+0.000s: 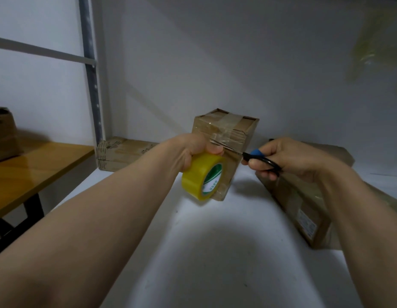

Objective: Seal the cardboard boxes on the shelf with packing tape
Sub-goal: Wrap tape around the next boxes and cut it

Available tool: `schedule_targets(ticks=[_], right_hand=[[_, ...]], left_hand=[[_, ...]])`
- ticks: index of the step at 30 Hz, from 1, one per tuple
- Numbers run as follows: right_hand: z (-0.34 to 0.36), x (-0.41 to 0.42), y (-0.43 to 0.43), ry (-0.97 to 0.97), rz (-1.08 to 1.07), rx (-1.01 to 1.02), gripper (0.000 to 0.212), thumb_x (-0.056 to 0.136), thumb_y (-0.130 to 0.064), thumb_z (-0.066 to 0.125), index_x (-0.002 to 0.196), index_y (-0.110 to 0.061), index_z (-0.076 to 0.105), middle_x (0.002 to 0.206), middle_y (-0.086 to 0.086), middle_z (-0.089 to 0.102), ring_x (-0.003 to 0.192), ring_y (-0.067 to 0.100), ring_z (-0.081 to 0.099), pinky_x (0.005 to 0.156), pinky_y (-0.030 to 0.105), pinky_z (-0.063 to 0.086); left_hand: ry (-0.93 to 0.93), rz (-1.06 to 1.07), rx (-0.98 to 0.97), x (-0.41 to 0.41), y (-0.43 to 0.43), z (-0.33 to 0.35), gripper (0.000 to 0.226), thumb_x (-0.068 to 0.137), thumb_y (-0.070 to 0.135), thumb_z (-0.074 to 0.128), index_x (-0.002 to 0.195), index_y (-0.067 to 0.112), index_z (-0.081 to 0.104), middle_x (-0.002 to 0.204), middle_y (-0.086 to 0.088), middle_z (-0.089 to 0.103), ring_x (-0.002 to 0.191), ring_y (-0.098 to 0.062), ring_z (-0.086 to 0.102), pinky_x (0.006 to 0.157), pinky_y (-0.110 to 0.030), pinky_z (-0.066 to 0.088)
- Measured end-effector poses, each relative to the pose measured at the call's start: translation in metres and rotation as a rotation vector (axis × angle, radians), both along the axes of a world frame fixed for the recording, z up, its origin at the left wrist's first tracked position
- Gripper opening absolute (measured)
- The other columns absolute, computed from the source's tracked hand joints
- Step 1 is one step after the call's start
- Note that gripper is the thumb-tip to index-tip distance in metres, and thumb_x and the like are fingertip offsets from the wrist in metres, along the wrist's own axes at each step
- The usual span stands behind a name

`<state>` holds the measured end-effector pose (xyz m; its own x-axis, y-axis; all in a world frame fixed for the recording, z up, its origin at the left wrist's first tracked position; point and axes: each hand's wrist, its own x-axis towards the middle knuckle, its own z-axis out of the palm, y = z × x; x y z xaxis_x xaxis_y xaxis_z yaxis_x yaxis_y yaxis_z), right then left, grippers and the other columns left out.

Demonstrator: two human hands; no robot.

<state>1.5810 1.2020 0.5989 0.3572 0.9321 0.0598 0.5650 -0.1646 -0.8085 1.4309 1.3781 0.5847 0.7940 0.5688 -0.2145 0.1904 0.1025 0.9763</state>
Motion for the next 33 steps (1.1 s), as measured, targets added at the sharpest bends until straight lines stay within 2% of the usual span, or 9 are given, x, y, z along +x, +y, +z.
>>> schedule_targets(ticks=[4,7,11,14,19,22,25,28,33], right_hand=[[0.006,0.002,0.003,-0.056,-0.001,-0.073,0.048,0.060,-0.036,0.081,0.099,-0.008,0.077,0.060,0.007,0.061,0.047,0.010,0.050,0.048,0.018,0.043],[0.005,-0.003,0.004,-0.071,0.024,-0.092,0.022,0.075,-0.031,0.086,0.088,-0.015,0.077,0.059,0.004,0.063,0.053,0.014,0.054,0.051,0.020,0.044],[-0.001,-0.005,0.005,-0.142,0.021,-0.066,0.080,0.049,-0.080,0.078,0.094,-0.014,0.079,0.063,0.004,0.065,0.057,0.015,0.056,0.058,0.025,0.039],[-0.004,-0.001,-0.003,-0.143,0.035,-0.076,0.104,0.042,-0.089,0.075,0.100,-0.003,0.076,0.069,0.012,0.064,0.059,0.019,0.054,0.063,0.034,0.038],[-0.010,-0.007,0.000,-0.148,0.066,-0.011,0.098,0.052,-0.088,0.073,0.093,0.001,0.074,0.068,0.017,0.065,0.058,0.023,0.054,0.071,0.041,0.041],[-0.005,-0.011,0.005,-0.104,0.088,0.028,0.093,0.050,-0.085,0.076,0.099,-0.006,0.078,0.065,0.011,0.063,0.056,0.020,0.054,0.065,0.035,0.041],[-0.003,-0.014,0.005,-0.078,0.111,0.032,0.083,0.050,-0.084,0.077,0.098,-0.017,0.081,0.065,0.010,0.062,0.055,0.020,0.053,0.062,0.031,0.042],[-0.001,-0.015,0.008,-0.106,0.091,0.006,0.088,0.044,-0.084,0.079,0.096,-0.013,0.080,0.064,0.010,0.061,0.053,0.018,0.052,0.056,0.025,0.043],[0.003,-0.011,0.007,-0.136,0.064,-0.077,0.089,0.038,-0.073,0.088,0.096,-0.006,0.079,0.061,0.009,0.060,0.049,0.013,0.051,0.048,0.021,0.044]], left_hand=[[0.015,-0.015,-0.012,-0.003,0.001,0.001,0.010,0.087,0.009,0.074,0.096,0.008,0.070,0.100,-0.015,0.071,0.099,-0.036,0.065,0.099,-0.051,0.051],[0.026,-0.009,0.000,-0.002,0.005,0.002,0.025,0.086,0.009,0.076,0.110,0.007,0.070,0.106,-0.015,0.072,0.099,-0.036,0.066,0.097,-0.050,0.052],[0.032,-0.023,-0.008,0.002,0.008,-0.002,0.042,0.085,0.010,0.076,0.126,0.009,0.066,0.117,-0.018,0.071,0.107,-0.040,0.066,0.098,-0.053,0.052],[0.017,-0.043,-0.025,-0.003,0.014,-0.001,0.046,0.082,0.010,0.078,0.126,0.008,0.066,0.115,-0.019,0.072,0.105,-0.041,0.067,0.096,-0.054,0.053],[0.008,-0.083,0.008,-0.005,0.015,-0.001,0.021,0.089,0.005,0.070,0.110,0.007,0.070,0.099,-0.016,0.075,0.092,-0.036,0.069,0.087,-0.047,0.055],[0.008,-0.093,-0.004,-0.006,0.018,-0.005,0.039,0.086,0.007,0.072,0.124,0.006,0.066,0.116,-0.020,0.071,0.105,-0.040,0.066,0.096,-0.052,0.053],[-0.020,-0.096,-0.036,-0.009,0.021,-0.008,0.040,0.084,0.008,0.073,0.124,0.008,0.067,0.115,-0.020,0.072,0.105,-0.041,0.066,0.094,-0.052,0.054],[-0.027,-0.086,-0.041,-0.008,0.019,-0.009,0.032,0.087,0.008,0.072,0.119,0.009,0.068,0.110,-0.018,0.073,0.101,-0.039,0.067,0.089,-0.048,0.055],[-0.010,-0.080,-0.007,-0.008,0.017,-0.007,0.057,0.071,0.008,0.081,0.126,0.009,0.066,0.118,-0.020,0.071,0.110,-0.042,0.065,0.100,-0.056,0.051]])
